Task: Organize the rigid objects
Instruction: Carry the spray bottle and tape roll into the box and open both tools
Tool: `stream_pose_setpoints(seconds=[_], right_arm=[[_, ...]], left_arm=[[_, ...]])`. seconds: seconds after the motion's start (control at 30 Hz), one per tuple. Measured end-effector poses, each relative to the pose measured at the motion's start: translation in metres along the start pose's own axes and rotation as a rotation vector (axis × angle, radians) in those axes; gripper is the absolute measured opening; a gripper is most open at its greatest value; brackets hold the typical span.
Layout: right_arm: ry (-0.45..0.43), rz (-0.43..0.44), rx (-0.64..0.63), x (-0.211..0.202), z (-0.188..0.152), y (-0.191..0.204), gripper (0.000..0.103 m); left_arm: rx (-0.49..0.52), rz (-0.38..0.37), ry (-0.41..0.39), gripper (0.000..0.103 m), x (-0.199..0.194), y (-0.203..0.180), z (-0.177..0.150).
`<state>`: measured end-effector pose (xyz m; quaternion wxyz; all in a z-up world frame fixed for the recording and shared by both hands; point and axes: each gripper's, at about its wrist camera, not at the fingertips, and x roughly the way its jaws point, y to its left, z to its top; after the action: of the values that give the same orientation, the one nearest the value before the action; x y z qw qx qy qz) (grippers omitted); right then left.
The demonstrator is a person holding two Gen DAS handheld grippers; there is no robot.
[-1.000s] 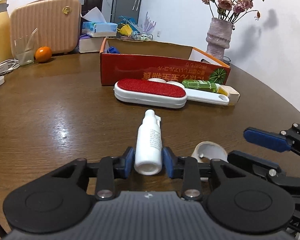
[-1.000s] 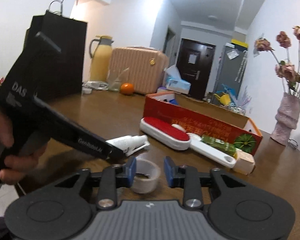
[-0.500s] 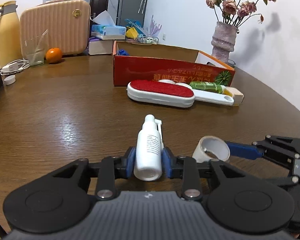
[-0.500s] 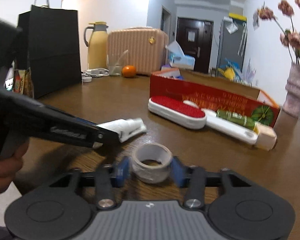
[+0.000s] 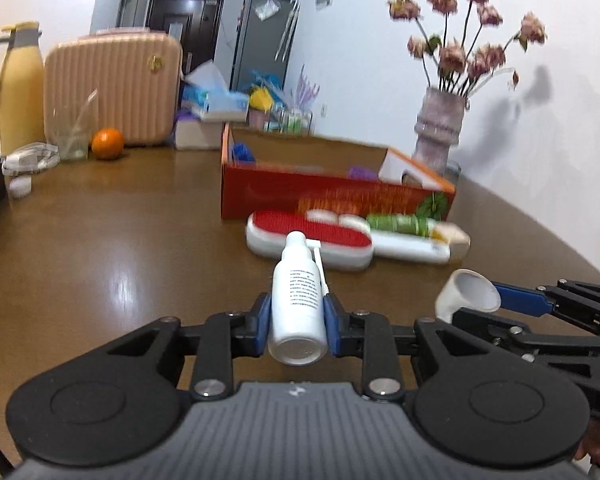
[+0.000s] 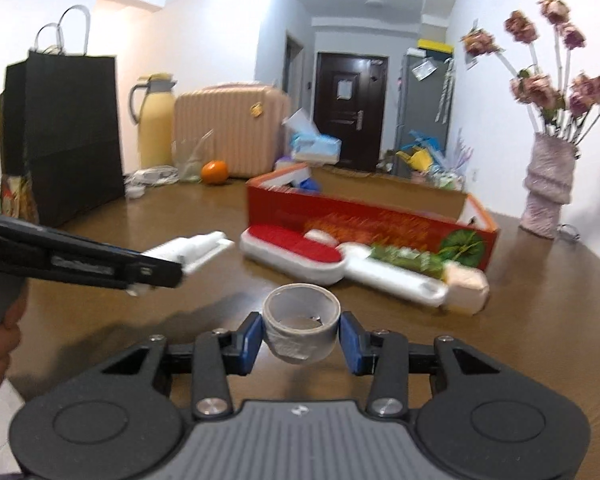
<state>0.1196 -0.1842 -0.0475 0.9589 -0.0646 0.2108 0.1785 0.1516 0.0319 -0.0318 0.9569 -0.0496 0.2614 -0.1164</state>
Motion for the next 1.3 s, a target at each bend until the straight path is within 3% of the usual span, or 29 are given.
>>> stream_pose_setpoints(seconds=[0.23, 0.43, 0.57, 0.7, 0.9, 1.03, 1.3], right_arm=[[-0.064, -0.030, 0.007, 0.029, 0.058, -0.066, 0.041], [0.012, -0.049, 0.089, 0.111, 0.115, -0.134, 0.041], [0.100, -0.072, 0.128, 0.172, 0.131, -0.166, 0.041], [0.174, -0.126, 0.087, 0.213, 0.128, -0.175, 0.041], [0.223, -0.161, 0.065, 0.230, 0.116, -0.179, 0.042], [0.204, -0.151, 0.088, 0.222, 0.118, -0.178, 0.046], [0.075, -0.128, 0.124, 0.157, 0.135, -0.166, 0.059]], left_arm=[[0.037, 0.006, -0.047, 0.028, 0.049, 0.011, 0.075], [0.026, 0.004, 0.050, 0.028, 0.141, 0.038, 0.137], [0.069, 0.015, 0.114, 0.028, 0.191, 0.041, 0.149], [0.101, 0.012, 0.139, 0.028, 0.214, 0.044, 0.141], [0.133, -0.006, 0.113, 0.032, 0.212, 0.043, 0.135], [0.127, 0.002, 0.109, 0.033, 0.200, 0.041, 0.136], [0.062, 0.020, -0.013, 0.054, 0.117, 0.037, 0.140]])
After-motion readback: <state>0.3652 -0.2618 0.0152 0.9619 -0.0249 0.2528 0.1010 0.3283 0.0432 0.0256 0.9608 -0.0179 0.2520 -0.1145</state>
